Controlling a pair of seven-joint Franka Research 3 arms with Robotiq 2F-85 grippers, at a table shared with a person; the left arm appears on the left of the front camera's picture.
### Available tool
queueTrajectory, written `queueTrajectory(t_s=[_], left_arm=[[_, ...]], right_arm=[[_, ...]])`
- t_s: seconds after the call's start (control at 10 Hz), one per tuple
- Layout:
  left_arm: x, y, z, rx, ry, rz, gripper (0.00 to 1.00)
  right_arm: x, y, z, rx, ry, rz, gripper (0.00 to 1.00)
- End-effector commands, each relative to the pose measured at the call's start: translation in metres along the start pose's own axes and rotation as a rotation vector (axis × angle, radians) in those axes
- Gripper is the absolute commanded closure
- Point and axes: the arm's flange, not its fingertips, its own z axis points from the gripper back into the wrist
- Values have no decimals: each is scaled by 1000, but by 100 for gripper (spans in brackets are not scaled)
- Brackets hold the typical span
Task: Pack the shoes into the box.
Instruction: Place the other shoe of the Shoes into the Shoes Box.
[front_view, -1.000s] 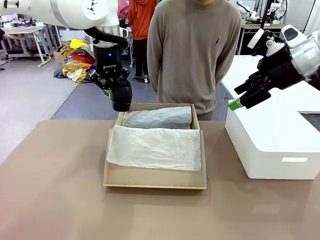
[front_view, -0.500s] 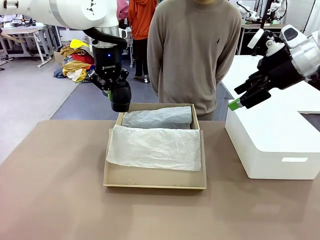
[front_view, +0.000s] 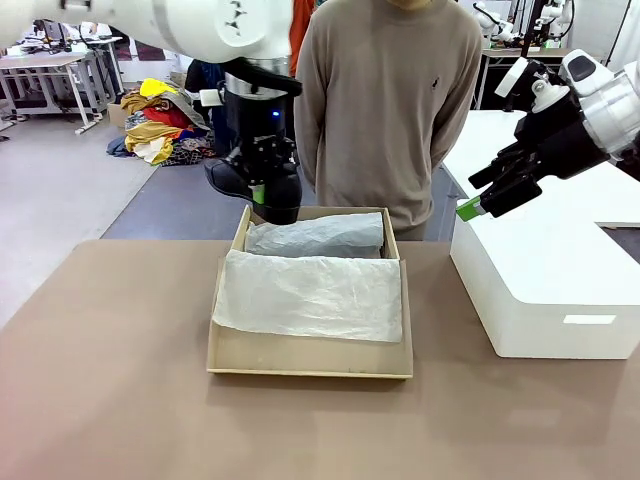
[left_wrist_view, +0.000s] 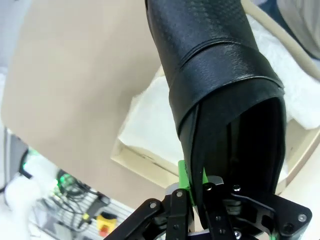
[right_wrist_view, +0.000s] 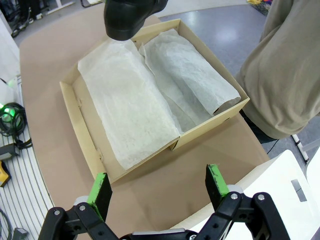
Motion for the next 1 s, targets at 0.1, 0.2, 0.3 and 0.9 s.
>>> queueTrajectory(t_s=[0.1, 0.2, 0.3, 0.9], left_arm=[[-28, -43, -2, 13, 3, 201, 100], [-35, -55, -10, -13, 49, 232, 100], [-41, -64, -17, -32, 53, 249, 100], [-52, -83, -35, -62, 57, 277, 100]], right_arm=[[0, -2, -2, 13, -22, 11, 0], [0, -2, -2, 13, -22, 11, 0], [0, -2, -2, 13, -22, 11, 0], [0, -2, -2, 13, -22, 11, 0]])
